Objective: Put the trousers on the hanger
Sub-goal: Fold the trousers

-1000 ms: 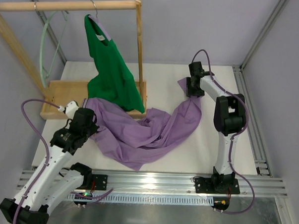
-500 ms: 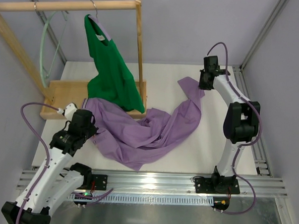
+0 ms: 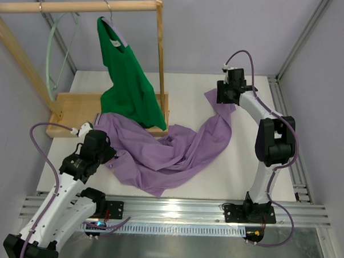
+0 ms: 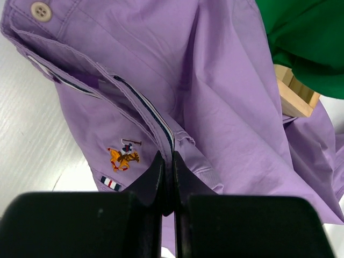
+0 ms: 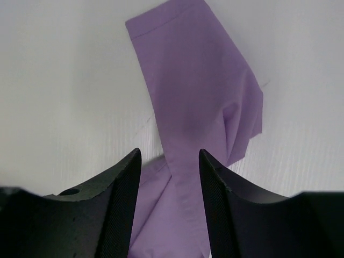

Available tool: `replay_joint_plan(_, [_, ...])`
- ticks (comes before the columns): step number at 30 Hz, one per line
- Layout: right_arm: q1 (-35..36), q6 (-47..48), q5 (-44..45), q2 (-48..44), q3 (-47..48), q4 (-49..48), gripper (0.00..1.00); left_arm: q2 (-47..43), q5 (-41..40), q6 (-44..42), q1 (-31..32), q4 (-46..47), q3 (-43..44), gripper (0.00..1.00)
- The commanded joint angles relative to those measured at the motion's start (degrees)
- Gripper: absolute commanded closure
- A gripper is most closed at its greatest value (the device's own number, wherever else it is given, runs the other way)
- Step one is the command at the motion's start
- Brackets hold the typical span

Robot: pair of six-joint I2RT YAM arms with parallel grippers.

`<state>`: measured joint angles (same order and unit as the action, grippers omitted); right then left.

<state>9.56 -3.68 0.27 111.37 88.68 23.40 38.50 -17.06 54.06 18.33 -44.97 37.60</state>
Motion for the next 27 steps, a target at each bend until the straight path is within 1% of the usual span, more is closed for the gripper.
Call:
replay_joint_plan(1, [4.1, 7.2, 3.2, 1.7, 1.0, -7.9, 0.5, -0.1, 2.1, 0.6, -0.3, 3.0, -0.3, 0.99])
replay_joint_plan(3, [4.6, 8.5, 3.8, 4.8, 5.4, -5.9, 0.52, -0.2, 2.4, 0.8, -0.3, 3.0, 0.3, 0.99])
replay_joint_plan(4, [4.6, 8.7, 3.8, 7.8, 8.7, -3.9, 0.53, -0.4, 2.8, 0.8, -0.3, 3.0, 0.5, 0.99])
replay_joint_plan(7, [4.5, 9.7, 4.0, 12.0, 12.6, -1.3, 0.53, -0.6, 3.3, 0.8, -0.3, 2.8, 0.9, 0.99])
replay_joint_plan(9, [4.6, 9.8, 3.9, 15.5, 16.9, 0.3, 0.53, -0.9, 3.2, 0.9, -0.3, 2.2, 0.9, 1.0])
replay_joint_plan(12, [4.5, 9.1, 7.6, 20.7, 25.0, 4.3, 0.53, -1.5, 2.6, 1.1, -0.3, 1.4, 0.6, 1.0])
replay_joint_plan(13, [4.3, 8.6, 8.1, 22.3, 27.9, 8.6, 0.52, -1.8, 2.6, 1.3, -0.3, 1.2, 0.6, 0.99])
replay_joint_plan(14, [4.4, 8.4, 7.3, 25.7, 33.5, 10.3, 0.51, -2.1, 2.6, 1.5, -0.2, 1.2, 0.5, 0.99])
replay_joint_plan(16, [4.3, 8.7, 5.8, 28.3, 37.6, 15.2, 0.51, -2.6, 2.6, 1.6, -0.2, 1.1, 0.2, 0.99])
replay_joint_plan(17, [4.5, 9.0, 5.4, 29.5, 41.2, 15.9, 0.51, -2.6, 2.5, 1.7, -0.3, 1.1, 0.0, 0.99])
replay_joint_plan(22, [4.4, 11.4, 1.2, 30.2, 41.7, 17.1, 0.48, -2.4, 2.2, 1.7, -0.2, 1.3, 0.7, 0.99])
replay_joint_plan(27, [4.1, 12.8, -3.8, 30.8, 42.4, 19.1, 0.48, -2.1, 2.3, 1.5, -0.3, 1.8, 1.1, 0.99])
